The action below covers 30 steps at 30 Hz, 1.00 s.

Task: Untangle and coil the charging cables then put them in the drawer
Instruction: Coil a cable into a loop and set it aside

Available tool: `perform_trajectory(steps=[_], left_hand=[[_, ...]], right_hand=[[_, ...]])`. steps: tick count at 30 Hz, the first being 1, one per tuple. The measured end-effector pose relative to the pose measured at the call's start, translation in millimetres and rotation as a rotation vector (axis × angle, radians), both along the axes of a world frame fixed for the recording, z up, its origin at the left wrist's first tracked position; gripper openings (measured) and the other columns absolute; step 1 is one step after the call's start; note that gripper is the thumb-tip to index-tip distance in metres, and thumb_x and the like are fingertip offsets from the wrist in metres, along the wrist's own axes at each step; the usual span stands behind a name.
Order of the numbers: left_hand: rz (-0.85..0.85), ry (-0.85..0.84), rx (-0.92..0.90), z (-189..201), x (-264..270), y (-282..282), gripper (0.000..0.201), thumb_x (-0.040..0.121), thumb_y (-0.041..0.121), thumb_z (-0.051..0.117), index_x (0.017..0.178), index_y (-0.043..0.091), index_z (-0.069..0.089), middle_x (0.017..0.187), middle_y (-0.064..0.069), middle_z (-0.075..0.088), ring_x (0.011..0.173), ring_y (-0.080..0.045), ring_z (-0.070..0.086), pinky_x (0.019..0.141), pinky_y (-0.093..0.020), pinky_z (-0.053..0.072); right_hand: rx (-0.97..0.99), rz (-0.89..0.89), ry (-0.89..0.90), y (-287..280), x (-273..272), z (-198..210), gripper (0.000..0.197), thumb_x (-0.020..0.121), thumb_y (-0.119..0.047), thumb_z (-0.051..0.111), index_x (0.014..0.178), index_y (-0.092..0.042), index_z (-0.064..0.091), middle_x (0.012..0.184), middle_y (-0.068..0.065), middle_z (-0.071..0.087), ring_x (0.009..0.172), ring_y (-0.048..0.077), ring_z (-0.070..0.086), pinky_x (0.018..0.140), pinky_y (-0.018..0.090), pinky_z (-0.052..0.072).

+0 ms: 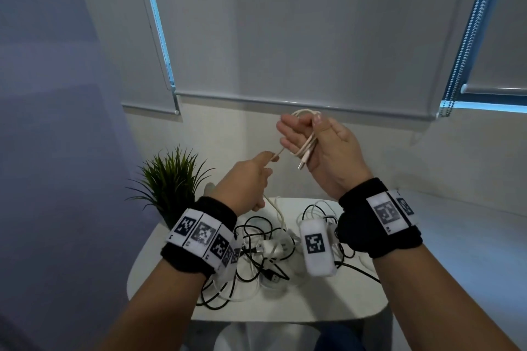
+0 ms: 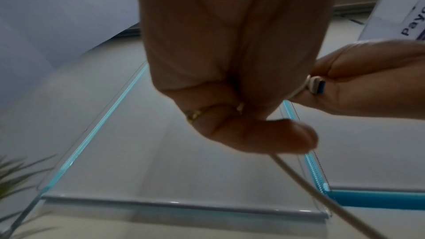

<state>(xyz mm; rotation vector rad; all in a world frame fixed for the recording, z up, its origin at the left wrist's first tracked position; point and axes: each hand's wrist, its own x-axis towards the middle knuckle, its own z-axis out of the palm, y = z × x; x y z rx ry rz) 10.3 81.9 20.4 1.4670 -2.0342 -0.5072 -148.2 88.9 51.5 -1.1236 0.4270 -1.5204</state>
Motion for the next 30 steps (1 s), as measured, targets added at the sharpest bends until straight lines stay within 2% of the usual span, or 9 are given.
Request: perform_trajectory(steps=[4,6,7,9,12,17,20,24,30], left_hand=[[-0.041,0.021,0.095,-3,-1,6,0.022,0.095,0.024,0.036,0.103,0.041,0.047,0.071,0.003,0.06,0.042,-0.015,0.061,0.077,-0.06,0.05],[-0.058,0.02,0.132,-3,-2,9,0.02,0.097,0.019,0.037,0.105,0.032,0.05,0.077,0.001,0.06,0.039,-0.013,0.055,0.062,-0.041,0.056],[-0.063,0.019,0.145,-4,-2,11,0.019,0.098,0.017,0.038,0.105,0.027,0.052,0.081,-0.002,0.059,0.038,-0.012,0.051,0.052,-0.031,0.053],[-0.064,-0.018,0.139,-6,-1,13,0.019,0.098,0.016,0.039,0.099,0.027,0.055,0.085,-0.004,0.06,0.037,-0.012,0.051,0.051,-0.031,0.053],[-0.04,-0.091,0.027,-5,5,13,0.023,0.096,0.023,0.039,0.086,0.036,0.056,0.075,0.007,0.06,0.044,-0.01,0.061,0.073,-0.054,0.053],[-0.092,0.151,-0.206,15,9,15,0.018,0.096,0.011,0.048,0.091,0.019,0.063,0.066,0.002,0.055,0.048,-0.007,0.054,0.05,-0.021,0.048],[-0.063,0.253,-0.318,21,12,13,0.014,0.095,0.015,0.051,0.089,0.021,0.063,0.068,0.003,0.056,0.05,-0.011,0.055,0.049,-0.018,0.046],[0.014,0.351,-0.361,24,14,8,0.012,0.094,0.023,0.055,0.087,0.023,0.065,0.07,0.005,0.058,0.047,-0.01,0.052,0.048,-0.014,0.04],[0.021,0.38,-0.187,6,13,1,0.018,0.097,0.026,0.049,0.098,0.035,0.065,0.073,0.003,0.057,0.042,-0.01,0.051,0.045,-0.018,0.041]], right_hand=[[-0.052,-0.183,0.164,-6,-3,-2,0.023,0.1,-0.012,0.042,0.096,-0.015,0.065,0.119,0.023,0.061,0.112,0.031,0.06,0.098,0.048,0.046],[-0.083,-0.293,0.261,-7,-6,-2,0.022,0.098,-0.012,0.047,0.094,-0.021,0.067,0.114,0.032,0.058,0.093,0.027,0.062,0.08,0.049,0.052],[-0.103,-0.342,0.308,-8,-6,-2,0.022,0.097,-0.012,0.049,0.093,-0.023,0.067,0.11,0.03,0.06,0.085,0.023,0.06,0.07,0.039,0.052],[-0.144,-0.406,0.412,-10,-8,-5,0.02,0.096,-0.011,0.051,0.093,-0.022,0.068,0.111,0.014,0.067,0.092,0.014,0.063,0.07,0.02,0.048],[-0.212,-0.473,0.637,-17,-13,-13,0.017,0.095,-0.01,0.052,0.097,-0.017,0.066,0.099,-0.019,0.06,0.097,-0.003,0.056,0.085,0.005,0.04],[-0.237,-0.481,0.937,-22,-16,-23,0.017,0.096,-0.011,0.049,0.098,-0.01,0.065,0.096,0.002,0.068,0.088,0.008,0.061,0.079,0.012,0.044],[-0.142,-0.297,0.901,-15,-11,-23,0.021,0.1,-0.018,0.043,0.096,-0.011,0.062,0.072,0.006,0.068,0.063,0.002,0.06,0.068,0.016,0.043],[-0.109,-0.161,0.888,-6,-6,-28,0.038,0.099,-0.038,0.042,0.09,-0.011,0.067,0.049,-0.004,0.054,0.048,0.007,0.049,0.075,0.036,0.051],[-0.042,0.019,0.573,-2,-1,-24,0.035,0.102,-0.021,0.036,0.075,-0.009,0.054,0.042,-0.003,0.036,0.035,0.011,0.033,0.059,0.031,0.052]])
